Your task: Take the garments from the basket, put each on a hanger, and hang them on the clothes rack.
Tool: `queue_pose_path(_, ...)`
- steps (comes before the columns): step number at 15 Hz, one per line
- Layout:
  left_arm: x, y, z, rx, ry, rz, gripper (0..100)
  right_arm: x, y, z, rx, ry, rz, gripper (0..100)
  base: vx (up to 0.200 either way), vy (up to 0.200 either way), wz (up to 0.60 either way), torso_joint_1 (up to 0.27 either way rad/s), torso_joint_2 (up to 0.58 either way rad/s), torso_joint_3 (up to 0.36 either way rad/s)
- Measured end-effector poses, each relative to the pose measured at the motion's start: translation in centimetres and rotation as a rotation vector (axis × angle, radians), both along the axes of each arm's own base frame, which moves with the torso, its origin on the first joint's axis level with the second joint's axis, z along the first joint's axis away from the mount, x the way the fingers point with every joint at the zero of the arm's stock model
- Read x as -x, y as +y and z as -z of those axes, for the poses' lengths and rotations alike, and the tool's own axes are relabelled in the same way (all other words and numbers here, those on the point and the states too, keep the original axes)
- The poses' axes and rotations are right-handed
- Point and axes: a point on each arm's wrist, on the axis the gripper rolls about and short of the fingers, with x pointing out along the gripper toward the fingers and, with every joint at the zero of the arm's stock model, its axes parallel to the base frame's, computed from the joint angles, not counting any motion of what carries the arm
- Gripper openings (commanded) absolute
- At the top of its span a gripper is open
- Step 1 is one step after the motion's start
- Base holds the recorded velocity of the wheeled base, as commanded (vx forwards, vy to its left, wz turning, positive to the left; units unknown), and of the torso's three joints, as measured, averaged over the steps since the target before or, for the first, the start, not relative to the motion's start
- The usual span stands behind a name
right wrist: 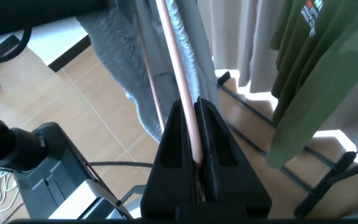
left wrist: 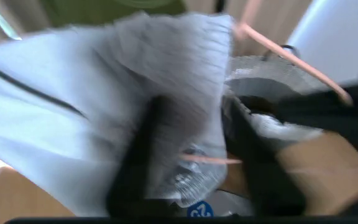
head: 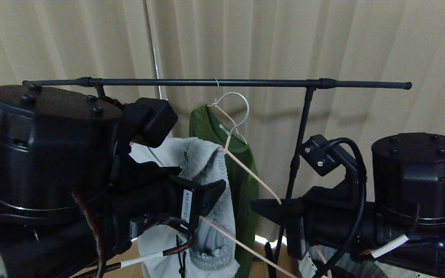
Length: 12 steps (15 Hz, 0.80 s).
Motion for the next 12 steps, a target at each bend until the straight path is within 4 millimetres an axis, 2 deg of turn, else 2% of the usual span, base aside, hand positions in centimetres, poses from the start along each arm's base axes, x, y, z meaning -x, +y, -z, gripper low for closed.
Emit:
queue_pose_path(4,1.0,1.4,0.0,0.006,-0.009,0.013,100,0.8,-0.9,-1.0,-0.026,-0.032,-0.004,0,0.0,0.0,0.0,0.0,0.0,0.0)
queue_pose_path(8,2.4,3.3,-0.4,0.006,-0.05,0.021,100,1.1,-2.9,-1.1,0.019,-0.101,0.004,0,0.0,0.0,0.0,0.0,0.0,0.0)
queue_pose_path(10,2.9,4.5,-0.3,-0.046,-0.092,0.036,100,0.5,-4.1,-0.7,0.075,-0.133,0.03,0,0.0,0.0,0.0,0.0,0.0,0.0)
queue_pose_path(12,2.8,6.1,0.8,-0.186,-0.138,0.031,100,0.2,-4.7,0.0,0.108,-0.13,0.038,0,0.0,0.0,0.0,0.0,0.0,0.0)
